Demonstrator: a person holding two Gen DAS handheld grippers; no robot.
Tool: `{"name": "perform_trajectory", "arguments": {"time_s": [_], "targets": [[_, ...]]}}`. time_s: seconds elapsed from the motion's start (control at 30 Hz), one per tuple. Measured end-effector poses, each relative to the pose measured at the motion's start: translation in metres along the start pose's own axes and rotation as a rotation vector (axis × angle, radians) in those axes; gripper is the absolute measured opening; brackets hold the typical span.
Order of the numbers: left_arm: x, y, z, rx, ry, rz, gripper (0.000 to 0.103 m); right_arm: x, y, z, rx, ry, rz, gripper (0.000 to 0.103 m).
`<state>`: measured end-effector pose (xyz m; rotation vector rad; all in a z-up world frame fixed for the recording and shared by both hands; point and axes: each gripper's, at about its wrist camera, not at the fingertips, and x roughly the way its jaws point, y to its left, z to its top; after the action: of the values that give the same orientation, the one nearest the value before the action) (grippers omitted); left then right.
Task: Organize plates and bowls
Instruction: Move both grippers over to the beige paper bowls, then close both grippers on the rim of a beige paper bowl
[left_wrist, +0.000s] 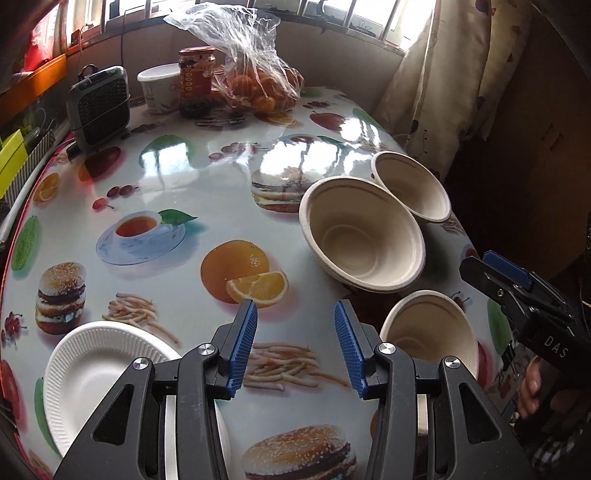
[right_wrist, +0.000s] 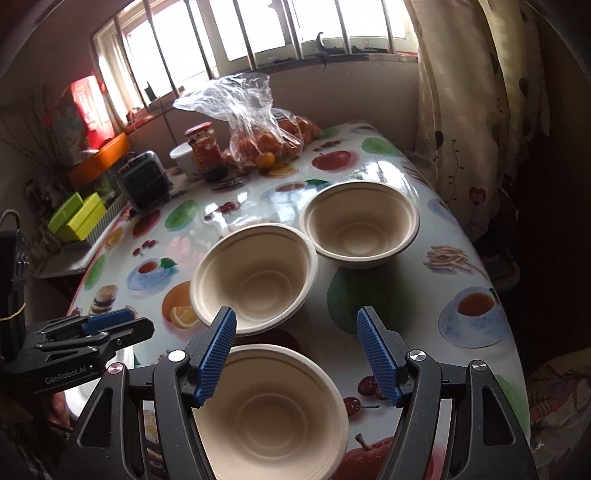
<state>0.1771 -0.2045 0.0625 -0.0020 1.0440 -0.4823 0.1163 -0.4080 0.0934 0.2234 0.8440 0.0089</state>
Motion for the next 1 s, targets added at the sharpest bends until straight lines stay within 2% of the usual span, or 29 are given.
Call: {"name": "perform_trajectory", "arguments": {"time_s": [0.13, 0.23, 0.33, 0.43, 0.5, 0.77, 0.9, 1.0], "targets": [[0.013, -0.002, 0.014, -0.040, 0.019, -0.059, 0.045, 0.011, -0.013, 0.004, 0.021, 0.014, 0.016, 0.068], [0.018, -0.005, 0.021, -0.035, 0.010, -0.018, 0.045, 0.017, -0.020, 0.008, 0.026, 0.012, 0.039, 0.068], [0.023, -0.005, 0.028, -0.041, 0.006, -0.024, 0.045, 0.022, -0.023, 0.011, 0.014, 0.008, 0.067, 0.068], [0.028, -0.006, 0.034, -0.038, -0.015, 0.016, 0.045, 0.028, -0.020, 0.014, -0.004, 0.003, 0.079, 0.068], [0.032, -0.003, 0.038, -0.051, -0.014, -0.008, 0.045, 0.031, -0.019, 0.015, -0.015, 0.001, 0.086, 0.068], [0.048, 0.001, 0.043, -0.075, 0.005, -0.017, 0.045, 0.047, -0.020, 0.017, -0.023, 0.019, 0.090, 0.055], [0.051, 0.004, 0.044, -0.089, 0.002, -0.030, 0.045, 0.051, -0.018, 0.017, -0.021, 0.024, 0.104, 0.042], [0.052, 0.004, 0.043, -0.090, 0.000, -0.047, 0.045, 0.055, -0.015, 0.017, -0.035, 0.030, 0.101, 0.040]]}}
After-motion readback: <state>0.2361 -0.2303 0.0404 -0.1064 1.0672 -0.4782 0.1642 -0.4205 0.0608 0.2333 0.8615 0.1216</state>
